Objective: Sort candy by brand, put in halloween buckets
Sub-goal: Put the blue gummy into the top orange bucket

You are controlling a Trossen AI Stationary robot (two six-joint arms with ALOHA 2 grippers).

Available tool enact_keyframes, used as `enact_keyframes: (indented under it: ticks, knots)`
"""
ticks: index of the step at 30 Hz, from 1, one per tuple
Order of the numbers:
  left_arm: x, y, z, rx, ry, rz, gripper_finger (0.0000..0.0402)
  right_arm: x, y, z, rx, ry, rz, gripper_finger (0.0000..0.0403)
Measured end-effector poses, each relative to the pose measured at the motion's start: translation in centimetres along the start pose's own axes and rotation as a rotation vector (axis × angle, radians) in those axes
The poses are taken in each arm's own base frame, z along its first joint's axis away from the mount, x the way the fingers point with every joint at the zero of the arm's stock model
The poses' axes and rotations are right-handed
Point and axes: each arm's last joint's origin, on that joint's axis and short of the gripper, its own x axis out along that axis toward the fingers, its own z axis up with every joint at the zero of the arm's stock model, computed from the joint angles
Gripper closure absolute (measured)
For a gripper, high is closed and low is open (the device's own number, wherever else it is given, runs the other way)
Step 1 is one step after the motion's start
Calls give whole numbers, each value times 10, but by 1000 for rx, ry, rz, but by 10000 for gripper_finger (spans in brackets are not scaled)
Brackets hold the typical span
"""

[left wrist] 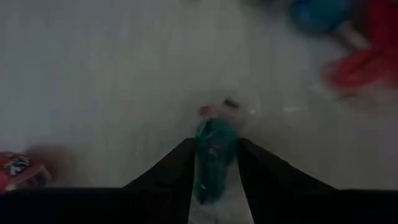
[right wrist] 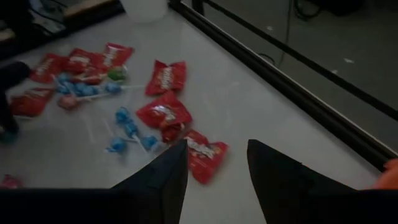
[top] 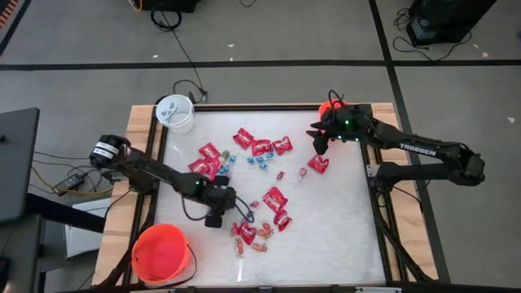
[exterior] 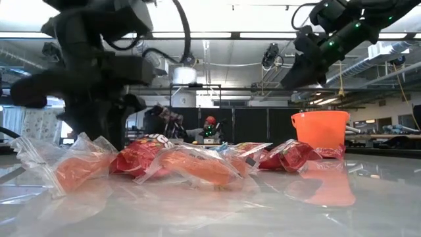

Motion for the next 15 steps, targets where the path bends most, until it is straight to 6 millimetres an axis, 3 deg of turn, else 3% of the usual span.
enact_keyframes:
  ticks: [4,7,10,15]
  knots:
    - [15,2,-2,-19,59,24,289,0,4,1,-8,-15,28,226]
    - [19,7,1,-49,31,33,333,0,7,6,22,-67,37,226]
    - [15,16,14,-83,-83,108,385,3,15,11,34,-121,63,227]
    - [-10,43,53,-192,-393,354,371,19,37,4,-129,-92,199,227]
